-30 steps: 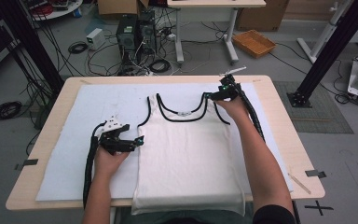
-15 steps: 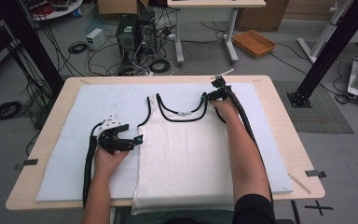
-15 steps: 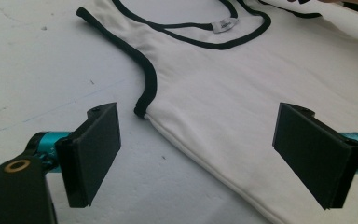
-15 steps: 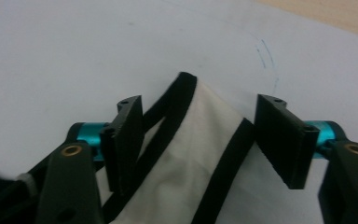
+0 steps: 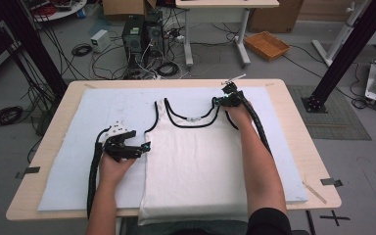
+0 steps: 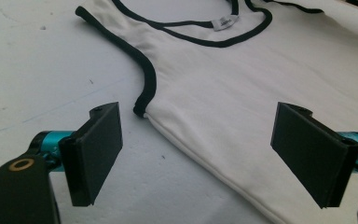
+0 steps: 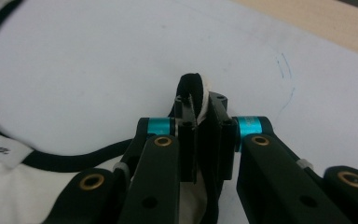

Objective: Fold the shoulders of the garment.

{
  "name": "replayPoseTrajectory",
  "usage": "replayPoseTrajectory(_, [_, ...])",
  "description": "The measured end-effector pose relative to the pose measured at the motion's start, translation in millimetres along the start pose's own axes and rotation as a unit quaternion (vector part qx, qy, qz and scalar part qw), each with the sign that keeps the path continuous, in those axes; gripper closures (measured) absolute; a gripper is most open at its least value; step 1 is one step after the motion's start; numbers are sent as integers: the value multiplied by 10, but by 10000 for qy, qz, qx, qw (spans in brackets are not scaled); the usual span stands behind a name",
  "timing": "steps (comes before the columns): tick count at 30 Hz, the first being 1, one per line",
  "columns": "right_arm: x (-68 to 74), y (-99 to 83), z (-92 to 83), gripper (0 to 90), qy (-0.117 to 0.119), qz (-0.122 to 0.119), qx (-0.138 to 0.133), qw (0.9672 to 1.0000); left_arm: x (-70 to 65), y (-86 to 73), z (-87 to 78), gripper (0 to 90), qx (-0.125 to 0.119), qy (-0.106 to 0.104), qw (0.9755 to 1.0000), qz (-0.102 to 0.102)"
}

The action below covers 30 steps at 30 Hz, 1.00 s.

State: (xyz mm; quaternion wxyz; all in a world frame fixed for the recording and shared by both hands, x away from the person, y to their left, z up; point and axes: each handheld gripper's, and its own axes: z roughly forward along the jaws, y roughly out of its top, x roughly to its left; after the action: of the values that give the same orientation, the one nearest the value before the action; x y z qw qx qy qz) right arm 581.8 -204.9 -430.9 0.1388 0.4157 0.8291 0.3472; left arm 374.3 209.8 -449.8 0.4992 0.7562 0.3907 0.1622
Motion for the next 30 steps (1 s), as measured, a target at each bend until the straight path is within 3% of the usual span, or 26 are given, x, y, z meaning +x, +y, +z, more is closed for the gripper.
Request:
replayPoseTrajectory(6, [82, -42, -333, 842, 177, -86, -450, 9988, -5, 2, 3, 165, 25, 6, 10000, 38])
replayPoseTrajectory(11, [177, -99, -518, 842, 218, -216, -584, 9978, -4, 0, 0, 165, -1, 13, 10000, 27])
replayPoseTrajectory(13, [288, -152, -656, 841, 244, -265, -732, 9967, -4, 0, 0, 165, -1, 16, 10000, 27])
replayPoseTrajectory(20, [560, -311, -897, 841, 493, -422, -1008, 9928, -9, 1, 4, 166, 14, 29, 10000, 45])
replayPoseTrajectory(22, [666, -404, -964, 840, 550, -486, -1063, 9916, -15, 0, 3, 166, 8, 37, 10000, 41])
replayPoseTrajectory(24, [839, -615, -1047, 840, 469, -550, -1096, 9913, -18, 0, 0, 166, 10, 43, 10000, 83])
replayPoseTrajectory(30, [998, -1010, -1098, 831, 441, -453, -1093, 9920, -17, 0, 0, 166, 7, 39, 10000, 76])
